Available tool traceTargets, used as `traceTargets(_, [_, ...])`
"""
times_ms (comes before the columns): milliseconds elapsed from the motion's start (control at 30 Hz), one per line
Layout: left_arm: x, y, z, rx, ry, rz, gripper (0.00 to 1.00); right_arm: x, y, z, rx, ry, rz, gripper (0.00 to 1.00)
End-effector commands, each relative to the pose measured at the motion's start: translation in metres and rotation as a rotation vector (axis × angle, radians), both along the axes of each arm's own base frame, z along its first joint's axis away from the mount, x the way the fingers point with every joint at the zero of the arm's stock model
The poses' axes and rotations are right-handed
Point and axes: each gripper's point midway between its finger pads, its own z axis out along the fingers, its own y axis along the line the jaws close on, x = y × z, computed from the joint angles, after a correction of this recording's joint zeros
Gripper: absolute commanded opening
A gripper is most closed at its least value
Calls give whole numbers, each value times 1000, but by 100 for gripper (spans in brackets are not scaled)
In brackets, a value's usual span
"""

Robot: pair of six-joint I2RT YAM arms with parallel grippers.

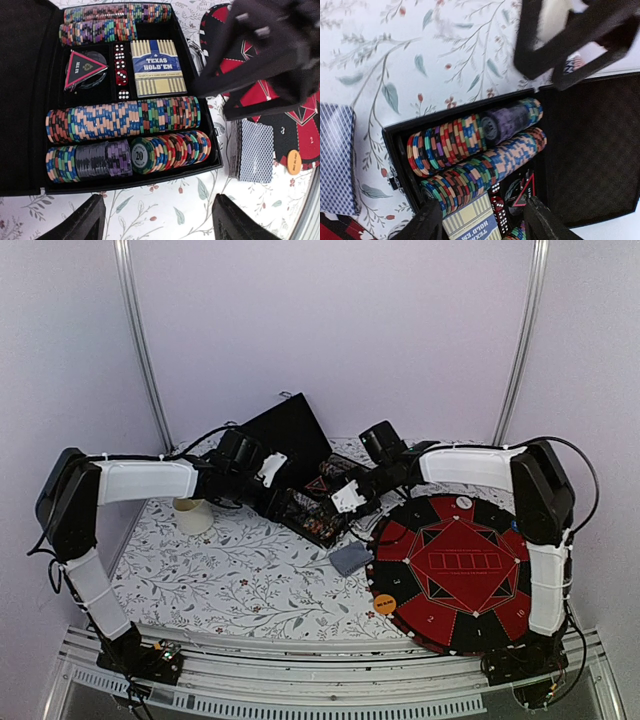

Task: Distribute texas hold em gaming equipment
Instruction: Place the poker chip in the chip case, then pick up the pile of poker chips from the chip case.

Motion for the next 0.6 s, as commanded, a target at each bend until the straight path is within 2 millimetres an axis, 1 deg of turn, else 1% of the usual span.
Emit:
traceTargets(0, [-6, -9, 14, -30, -22, -15, 80, -15, -6, 107, 296, -41, 8, 65])
traceTargets(33, [-8, -14, 13, -33, -26, -23, 83, -17, -12, 117, 346, -36, -22, 71])
traceTargets(67, [-8, -19, 13, -31, -32, -28, 87, -19, -18, 133, 419, -18, -70, 78])
traceTargets(100, [-10, -25, 11, -21, -37, -36, 91, -22, -24, 144, 474, -22, -106, 87])
traceTargets(133, [-10, -30, 8, -2, -47, -36, 94, -23, -29, 164, 563, -33, -149, 97])
traceTargets(167, [-10, -34, 6, 18, -57, -36, 97, -25, -37, 175, 618, -26, -198, 100])
traceTargets(200, [-10, -39, 4, 35, -65, -37, 98, -25, -45, 182, 676, 40, -284, 99])
traceTargets(267, [-12, -46, -1, 75, -74, -38, 98, -17, -63, 199, 773, 133, -446, 99])
traceTargets(300, [-14, -48, -6, 100, -76, -36, 97, -12, -73, 201, 820, 221, -543, 99])
traceTargets(333, [-15, -50, -10, 125, -79, -35, 96, -9, -81, 202, 841, 258, -606, 99])
traceTargets(400, [-20, -55, -19, 167, -74, -42, 92, -11, -92, 198, 862, 319, -686, 99])
traceTargets(467, [-19, -57, -27, 191, -60, -37, 89, -18, -99, 191, 863, 324, -699, 99])
traceTargets(533, [-15, -53, -35, 220, -40, -9, 88, -26, -103, 187, 866, 328, -691, 99])
traceTargets(567, [-13, -53, -38, 235, -33, 4, 88, -30, -105, 188, 872, 328, -688, 99])
